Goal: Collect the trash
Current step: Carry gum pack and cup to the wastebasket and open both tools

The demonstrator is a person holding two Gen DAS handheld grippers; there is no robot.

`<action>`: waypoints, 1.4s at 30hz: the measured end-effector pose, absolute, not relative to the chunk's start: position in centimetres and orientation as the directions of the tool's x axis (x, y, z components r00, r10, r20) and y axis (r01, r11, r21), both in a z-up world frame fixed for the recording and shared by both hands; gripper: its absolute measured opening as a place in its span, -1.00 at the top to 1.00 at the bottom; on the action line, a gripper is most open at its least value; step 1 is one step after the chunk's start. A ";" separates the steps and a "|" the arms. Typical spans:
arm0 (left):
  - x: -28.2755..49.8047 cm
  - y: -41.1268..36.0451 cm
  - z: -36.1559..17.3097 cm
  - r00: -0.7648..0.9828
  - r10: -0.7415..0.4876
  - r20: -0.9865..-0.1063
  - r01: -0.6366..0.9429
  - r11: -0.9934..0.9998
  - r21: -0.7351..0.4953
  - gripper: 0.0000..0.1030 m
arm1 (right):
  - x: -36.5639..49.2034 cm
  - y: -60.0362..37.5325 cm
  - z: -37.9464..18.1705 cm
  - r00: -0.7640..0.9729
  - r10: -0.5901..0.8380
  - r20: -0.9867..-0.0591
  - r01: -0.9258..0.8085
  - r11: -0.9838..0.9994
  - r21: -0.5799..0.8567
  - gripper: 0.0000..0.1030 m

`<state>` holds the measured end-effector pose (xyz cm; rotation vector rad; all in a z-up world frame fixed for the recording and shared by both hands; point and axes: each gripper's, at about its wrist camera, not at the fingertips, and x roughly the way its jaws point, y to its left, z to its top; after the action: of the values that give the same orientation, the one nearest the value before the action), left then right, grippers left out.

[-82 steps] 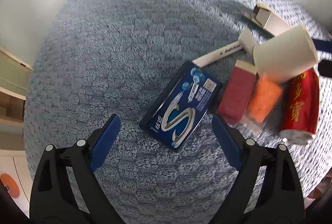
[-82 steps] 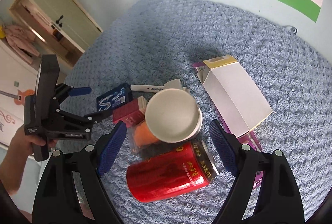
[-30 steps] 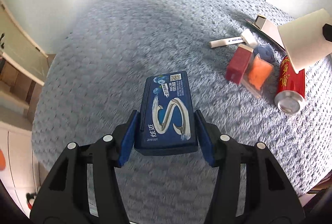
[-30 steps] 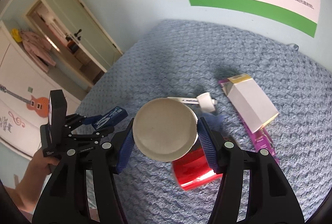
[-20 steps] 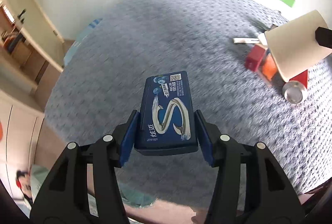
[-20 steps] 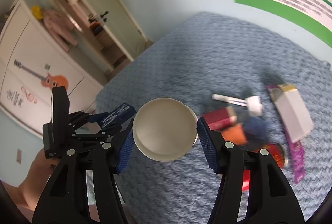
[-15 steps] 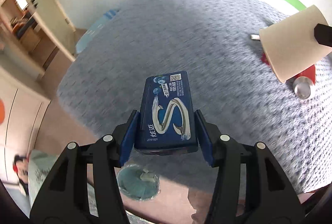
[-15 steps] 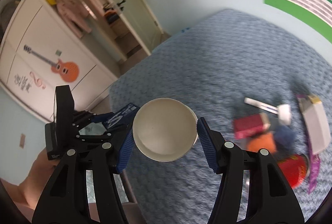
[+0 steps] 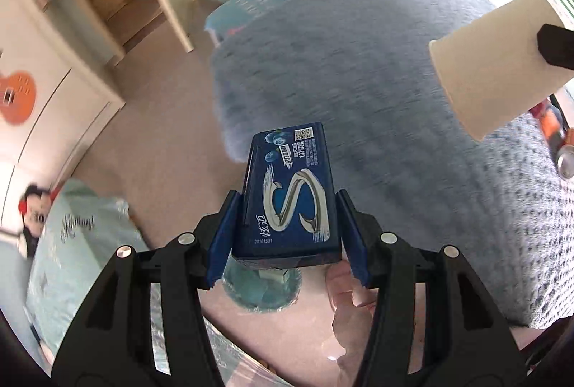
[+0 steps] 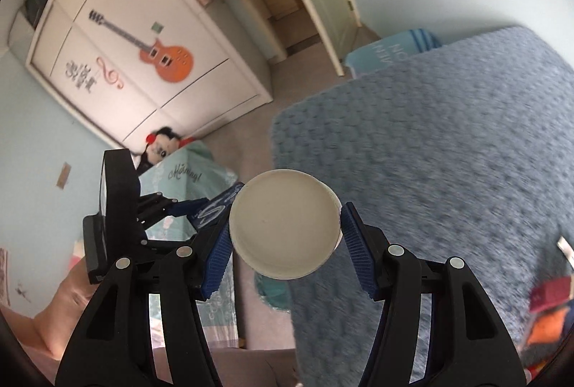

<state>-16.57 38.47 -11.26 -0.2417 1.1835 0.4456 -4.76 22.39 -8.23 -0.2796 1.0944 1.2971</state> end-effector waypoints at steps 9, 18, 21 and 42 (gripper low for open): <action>-22.5 42.4 -14.0 0.233 0.213 -0.949 -0.606 0.795 0.030 0.00 | -10.8 30.4 -11.4 -0.285 0.526 -0.802 -0.903 0.132 0.408 -0.15; -28.9 44.4 -17.2 0.162 0.171 -0.972 -0.740 0.672 -0.005 0.00 | -17.0 35.8 -14.9 -0.390 0.393 -0.833 -0.908 -0.011 0.420 -0.15; -30.5 44.8 -18.1 0.148 0.155 -0.977 -0.772 0.636 -0.016 0.00 | -18.6 37.0 -16.1 -0.411 0.350 -0.842 -0.905 -0.043 0.423 -0.15; -35.6 46.0 -25.3 0.064 -0.002 -0.998 -0.856 0.514 -0.056 0.01 | -24.6 41.3 -24.1 -0.413 0.121 -0.903 -0.911 -0.075 0.406 -0.15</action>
<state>-35.62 46.00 -25.28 -0.8227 1.3614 0.7692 -24.61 41.29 -24.11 -0.9119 1.3809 1.6112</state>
